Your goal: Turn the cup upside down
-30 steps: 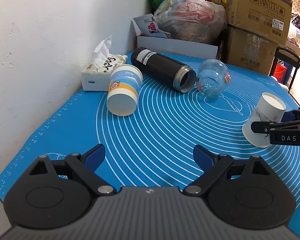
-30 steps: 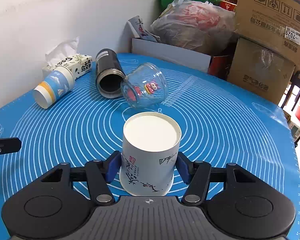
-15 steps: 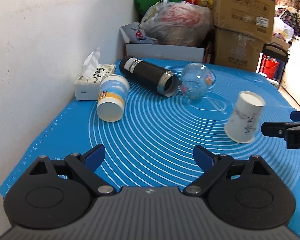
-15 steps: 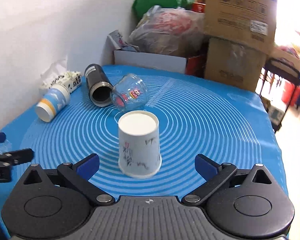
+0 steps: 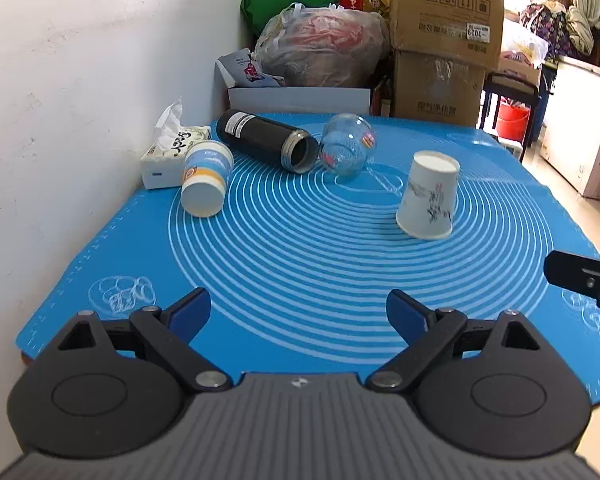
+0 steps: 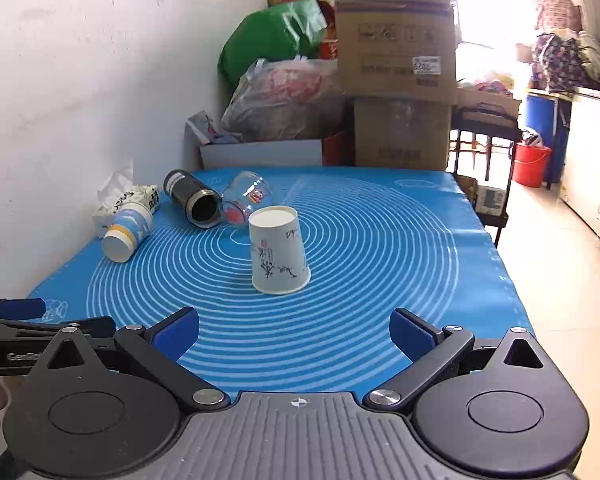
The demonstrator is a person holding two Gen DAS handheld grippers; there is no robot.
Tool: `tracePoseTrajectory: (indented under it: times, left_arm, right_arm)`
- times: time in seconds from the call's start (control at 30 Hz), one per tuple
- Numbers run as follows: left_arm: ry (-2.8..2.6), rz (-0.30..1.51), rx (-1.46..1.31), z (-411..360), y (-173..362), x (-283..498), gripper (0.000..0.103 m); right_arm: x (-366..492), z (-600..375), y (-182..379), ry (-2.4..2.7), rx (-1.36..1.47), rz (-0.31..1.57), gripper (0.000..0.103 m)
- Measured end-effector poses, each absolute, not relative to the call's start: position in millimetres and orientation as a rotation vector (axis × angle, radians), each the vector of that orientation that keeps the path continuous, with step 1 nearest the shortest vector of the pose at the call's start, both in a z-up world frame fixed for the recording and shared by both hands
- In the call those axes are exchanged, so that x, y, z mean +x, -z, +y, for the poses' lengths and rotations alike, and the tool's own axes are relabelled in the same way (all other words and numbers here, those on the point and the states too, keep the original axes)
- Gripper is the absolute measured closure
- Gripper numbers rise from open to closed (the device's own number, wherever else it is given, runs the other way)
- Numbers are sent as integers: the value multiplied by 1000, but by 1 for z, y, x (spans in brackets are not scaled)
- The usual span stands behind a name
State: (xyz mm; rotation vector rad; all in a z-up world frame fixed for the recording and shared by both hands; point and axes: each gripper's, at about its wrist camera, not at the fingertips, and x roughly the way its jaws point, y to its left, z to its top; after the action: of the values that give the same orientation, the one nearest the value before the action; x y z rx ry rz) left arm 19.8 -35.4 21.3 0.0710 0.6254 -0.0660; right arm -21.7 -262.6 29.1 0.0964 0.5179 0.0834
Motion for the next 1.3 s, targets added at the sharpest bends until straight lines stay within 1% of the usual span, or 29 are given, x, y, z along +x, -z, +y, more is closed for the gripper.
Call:
tracePoseTrajectory:
  times: [0.37, 0.73, 1.3]
  left_arm:
    - [76, 637, 93, -36, -9, -5, 9]
    - [91, 630, 95, -37, -1, -14, 9]
    - [104, 628, 102, -38, 0, -14, 9]
  right_arm:
    - [-59, -254, -22, -74, 133, 507, 0]
    - [-64, -246, -5, -59, 118, 531, 0]
    - [-65, -244, -5, -41, 123, 519, 0]
